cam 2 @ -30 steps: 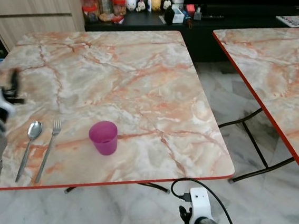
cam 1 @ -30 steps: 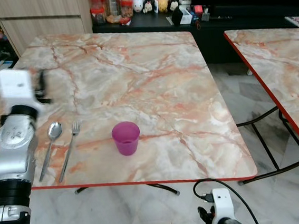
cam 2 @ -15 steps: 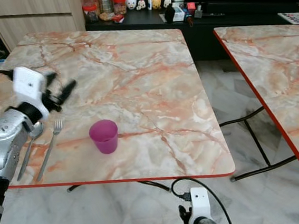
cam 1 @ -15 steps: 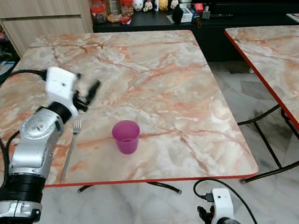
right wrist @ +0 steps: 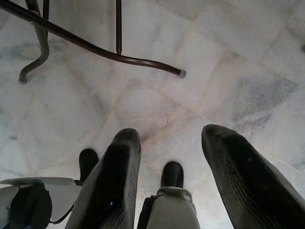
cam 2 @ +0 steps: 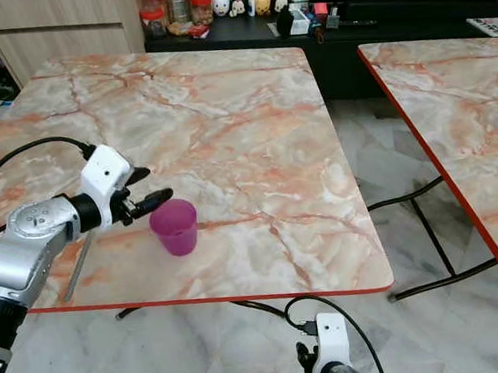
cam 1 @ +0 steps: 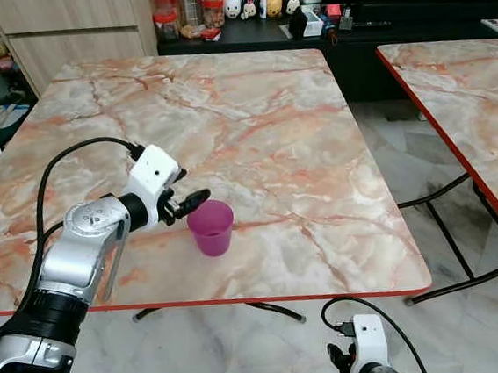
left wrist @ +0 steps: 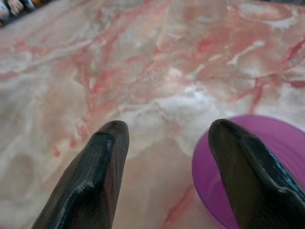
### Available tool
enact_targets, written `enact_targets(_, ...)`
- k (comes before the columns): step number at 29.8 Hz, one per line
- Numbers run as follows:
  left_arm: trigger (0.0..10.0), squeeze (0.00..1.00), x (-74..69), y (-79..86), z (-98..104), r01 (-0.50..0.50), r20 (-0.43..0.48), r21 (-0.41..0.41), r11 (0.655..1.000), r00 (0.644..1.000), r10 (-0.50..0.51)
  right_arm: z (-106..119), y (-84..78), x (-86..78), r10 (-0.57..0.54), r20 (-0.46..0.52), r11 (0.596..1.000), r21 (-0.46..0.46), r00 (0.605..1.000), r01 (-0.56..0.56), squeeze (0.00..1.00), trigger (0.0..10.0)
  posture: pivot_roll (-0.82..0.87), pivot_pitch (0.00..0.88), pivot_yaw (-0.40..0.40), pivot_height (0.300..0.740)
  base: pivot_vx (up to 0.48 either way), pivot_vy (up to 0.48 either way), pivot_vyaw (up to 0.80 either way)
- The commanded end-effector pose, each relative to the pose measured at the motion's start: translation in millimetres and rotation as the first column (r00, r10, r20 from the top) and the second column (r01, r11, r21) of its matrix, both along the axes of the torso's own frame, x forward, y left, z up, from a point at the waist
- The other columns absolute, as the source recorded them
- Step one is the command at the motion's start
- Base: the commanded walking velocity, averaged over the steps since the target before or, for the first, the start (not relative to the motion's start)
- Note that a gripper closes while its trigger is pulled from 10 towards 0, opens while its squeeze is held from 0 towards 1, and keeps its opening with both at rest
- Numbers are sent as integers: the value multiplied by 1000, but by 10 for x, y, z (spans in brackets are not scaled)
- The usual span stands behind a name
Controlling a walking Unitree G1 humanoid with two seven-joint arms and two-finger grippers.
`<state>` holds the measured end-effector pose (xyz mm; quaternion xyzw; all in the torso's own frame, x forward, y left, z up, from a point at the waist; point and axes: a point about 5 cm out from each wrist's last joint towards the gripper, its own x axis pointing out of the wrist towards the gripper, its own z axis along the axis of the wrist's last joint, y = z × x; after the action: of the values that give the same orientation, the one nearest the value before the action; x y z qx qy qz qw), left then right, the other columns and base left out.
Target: Setting the table
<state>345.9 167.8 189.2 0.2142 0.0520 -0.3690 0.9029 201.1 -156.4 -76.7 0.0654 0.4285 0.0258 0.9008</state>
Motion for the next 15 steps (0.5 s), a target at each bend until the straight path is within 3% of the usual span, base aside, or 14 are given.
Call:
enact_targets(1, 10000, 0, -7, -39, 18, 36, -15, 12, 999, 999, -35, -12, -14, -24, -14, -6, 1000, -1, 1000, 14, 0, 10000, 93, 83, -34, 740, 0, 0, 0)
enact_targets(15, 10000, 0, -63, -134, -10, 111, -48, 88, 990, 993, -108, -6, -11, -15, -27, 2, 1000, 8, 1000, 27, 0, 10000, 91, 85, -26, 740, 0, 0, 0)
